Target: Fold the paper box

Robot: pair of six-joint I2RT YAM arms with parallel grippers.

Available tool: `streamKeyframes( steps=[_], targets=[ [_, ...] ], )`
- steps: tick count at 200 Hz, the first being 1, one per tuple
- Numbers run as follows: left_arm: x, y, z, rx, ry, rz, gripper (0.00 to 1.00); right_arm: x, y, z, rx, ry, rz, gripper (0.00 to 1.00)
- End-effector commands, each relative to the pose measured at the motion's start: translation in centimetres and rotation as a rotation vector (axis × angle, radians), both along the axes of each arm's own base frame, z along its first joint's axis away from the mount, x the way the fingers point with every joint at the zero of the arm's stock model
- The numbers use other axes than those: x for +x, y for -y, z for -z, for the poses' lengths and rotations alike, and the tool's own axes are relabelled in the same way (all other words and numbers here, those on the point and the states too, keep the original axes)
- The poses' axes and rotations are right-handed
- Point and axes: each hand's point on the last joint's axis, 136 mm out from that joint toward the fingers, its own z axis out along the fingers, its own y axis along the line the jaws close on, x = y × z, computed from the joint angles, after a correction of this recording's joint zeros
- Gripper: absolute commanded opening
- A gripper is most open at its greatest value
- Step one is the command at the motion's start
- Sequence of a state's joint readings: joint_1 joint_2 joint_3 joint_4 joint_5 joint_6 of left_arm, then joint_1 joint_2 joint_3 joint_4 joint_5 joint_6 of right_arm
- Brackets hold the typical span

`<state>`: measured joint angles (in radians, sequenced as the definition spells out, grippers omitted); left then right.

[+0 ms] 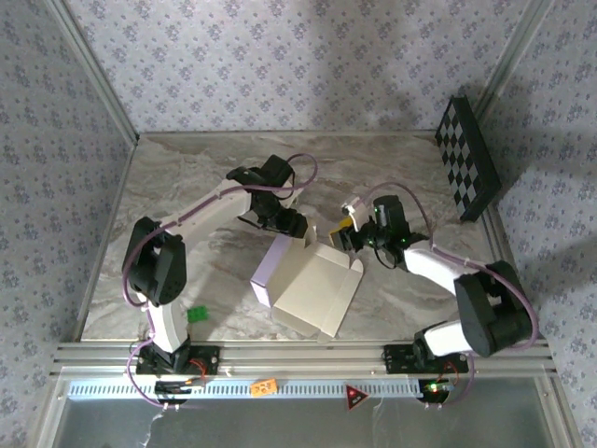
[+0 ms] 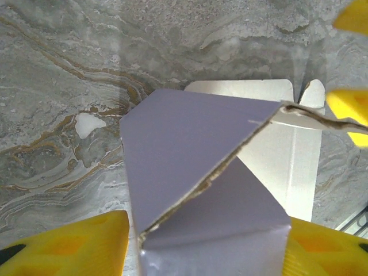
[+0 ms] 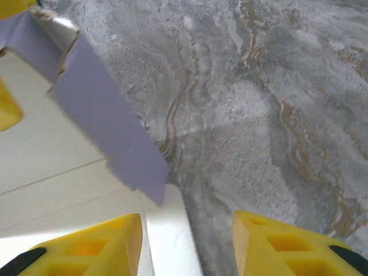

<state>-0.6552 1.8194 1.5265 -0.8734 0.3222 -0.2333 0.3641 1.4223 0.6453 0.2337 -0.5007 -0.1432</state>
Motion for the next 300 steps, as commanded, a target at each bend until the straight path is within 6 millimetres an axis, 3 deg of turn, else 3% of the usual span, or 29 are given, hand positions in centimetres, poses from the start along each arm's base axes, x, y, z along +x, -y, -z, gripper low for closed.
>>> streamKeyframes(
  steps=[1,30,67,106,160,243,300],
  targets=[
    [-1.3,0.3,-2.0,-0.048,0.013,0.043,0.59,2.1,-1.0,-1.8,0.054,0.091,-0.089,0.44],
    [-1.4,0.6,-1.7,-0.046,0.003,0.049,0.59,2.3,-3.1,-1.3,0.11,0.09,-0.23,0.44],
    [-1.4,0.4,-1.8,-0.041,0.005,0.047,0.6,1.0,-5.3,-0.7,0.17,0.093,-0.398,0.44],
    [-1.8,0.4,-4.3,-0.088,0.039,0.04,0.76,0.6,-6.4,0.3,0.154,0.075,-0.426,0.44],
    [-3.1,-2.5,-6.2,-0.076,0.072,-0.022,0.82,0.4,-7.3,0.4,0.156,0.052,-0.463,0.44],
    [-2.2,-6.9,-3.5,-0.017,0.071,-0.179,0.47,-0.5,-9.0,0.8,0.128,0.024,-0.535,0.43],
    [-2.3,-6.0,-1.3,-0.059,-0.003,-0.15,0.4,-1.2,-11.3,1.2,0.085,0.012,-0.597,0.43]
  ],
)
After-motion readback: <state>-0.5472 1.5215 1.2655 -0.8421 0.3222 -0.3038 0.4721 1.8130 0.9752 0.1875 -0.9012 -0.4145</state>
